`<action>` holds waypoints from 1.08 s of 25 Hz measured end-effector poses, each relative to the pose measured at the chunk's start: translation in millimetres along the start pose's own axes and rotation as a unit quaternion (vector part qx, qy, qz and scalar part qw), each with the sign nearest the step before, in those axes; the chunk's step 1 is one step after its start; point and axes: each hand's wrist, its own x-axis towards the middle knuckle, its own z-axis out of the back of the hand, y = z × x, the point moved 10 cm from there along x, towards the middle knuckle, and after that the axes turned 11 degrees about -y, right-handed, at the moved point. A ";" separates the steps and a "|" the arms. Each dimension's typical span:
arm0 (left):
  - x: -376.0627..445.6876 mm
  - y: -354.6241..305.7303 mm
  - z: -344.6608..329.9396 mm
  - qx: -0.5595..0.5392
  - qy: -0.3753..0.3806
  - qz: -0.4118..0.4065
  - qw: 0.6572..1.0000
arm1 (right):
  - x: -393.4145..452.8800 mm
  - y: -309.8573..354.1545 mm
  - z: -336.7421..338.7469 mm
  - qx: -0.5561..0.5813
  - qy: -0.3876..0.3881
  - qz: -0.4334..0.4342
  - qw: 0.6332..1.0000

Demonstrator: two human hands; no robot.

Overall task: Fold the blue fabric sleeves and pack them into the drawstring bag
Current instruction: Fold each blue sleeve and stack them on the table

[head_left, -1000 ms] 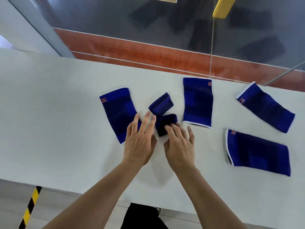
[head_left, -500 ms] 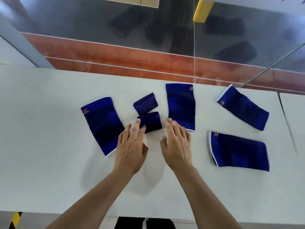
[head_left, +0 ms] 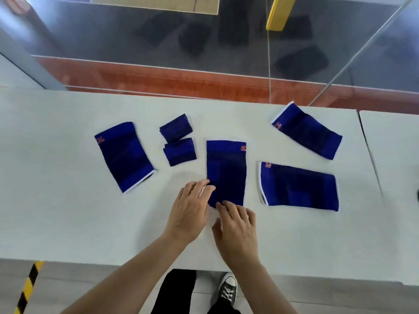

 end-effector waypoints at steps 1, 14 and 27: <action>-5.4 -4.2 -3.5 -0.007 0.001 0.009 1.000 | -9.0 -3.6 4.9 0.005 -0.008 0.013 1.000; -122.1 -32.2 12.2 0.114 -0.008 0.136 0.984 | -50.2 -46.3 36.8 -0.004 -0.025 0.080 0.996; -96.1 -58.4 -14.3 0.067 0.031 0.070 0.995 | -15.1 -109.9 34.7 -0.036 0.006 -0.056 0.998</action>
